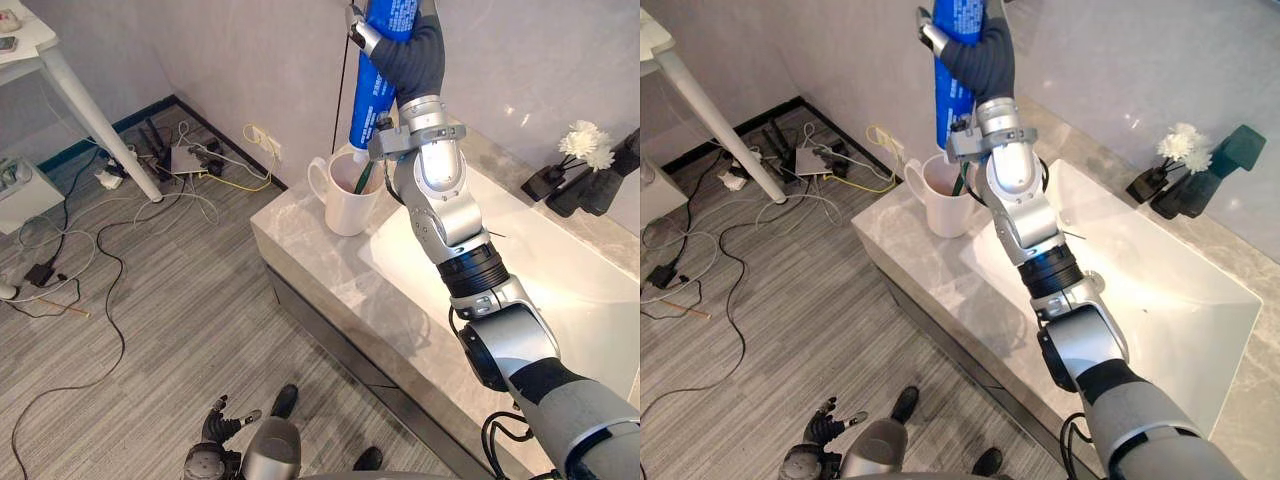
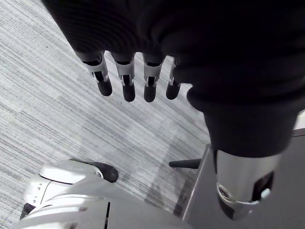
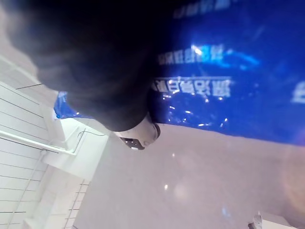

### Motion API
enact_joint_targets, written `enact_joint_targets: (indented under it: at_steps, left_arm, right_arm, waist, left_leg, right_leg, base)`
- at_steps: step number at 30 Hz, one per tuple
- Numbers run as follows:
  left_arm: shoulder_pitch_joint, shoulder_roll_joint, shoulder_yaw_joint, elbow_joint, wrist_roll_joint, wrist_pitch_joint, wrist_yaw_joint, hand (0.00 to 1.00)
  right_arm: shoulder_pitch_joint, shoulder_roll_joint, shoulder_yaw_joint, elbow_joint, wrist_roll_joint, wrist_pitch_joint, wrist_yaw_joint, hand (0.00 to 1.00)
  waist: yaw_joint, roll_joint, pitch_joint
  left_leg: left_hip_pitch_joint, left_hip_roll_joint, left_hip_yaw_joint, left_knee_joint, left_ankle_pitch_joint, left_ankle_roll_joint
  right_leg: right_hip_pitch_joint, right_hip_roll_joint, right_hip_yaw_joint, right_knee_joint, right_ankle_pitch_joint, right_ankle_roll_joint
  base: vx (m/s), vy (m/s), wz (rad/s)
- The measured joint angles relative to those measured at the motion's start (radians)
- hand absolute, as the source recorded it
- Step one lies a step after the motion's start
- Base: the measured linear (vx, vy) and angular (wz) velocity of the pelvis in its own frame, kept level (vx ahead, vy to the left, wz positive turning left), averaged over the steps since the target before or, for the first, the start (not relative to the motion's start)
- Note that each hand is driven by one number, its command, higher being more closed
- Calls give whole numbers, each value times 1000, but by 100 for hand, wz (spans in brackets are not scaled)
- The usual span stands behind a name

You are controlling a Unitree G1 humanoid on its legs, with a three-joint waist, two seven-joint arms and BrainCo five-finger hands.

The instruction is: Organize washtable

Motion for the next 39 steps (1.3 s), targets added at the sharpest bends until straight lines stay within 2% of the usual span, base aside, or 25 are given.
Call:
enact_joint_targets:
  at_steps: [14,33,34,39]
  left_arm:
    - [-15,2,-22,1,-7,0,9,0]
    - [-15,2,-26,2,-11,0,21,0]
    - [-15,2,-26,2,-11,0,21,0]
    - [-15,2,-26,2,-10,0,22,0]
  right_arm:
    - [0,17,6,47,9,4,6,100]
    - [92,64,52,47,9,8,43,100]
    - [95,64,52,47,9,9,43,0]
    - [113,66,52,47,8,11,43,0]
  waist:
    - [-1,14,26]
    - [-2,14,27]
    - [-3,14,27]
    - [-3,14,26]
  left_leg:
    - [-12,0,3,4,2,0]
    - [-1,0,12,4,2,0]
    - [0,-1,12,4,2,0]
    - [2,-1,12,4,2,0]
  right_leg:
    - [-14,-1,4,5,0,0]
    - [-14,-8,9,15,0,0]
    - [-14,-8,9,15,0,0]
    - [-12,-8,10,16,0,0]
  base:
    - [0,0,0]
    - [-2,1,-1]
    - [0,0,0]
    - [0,0,0]
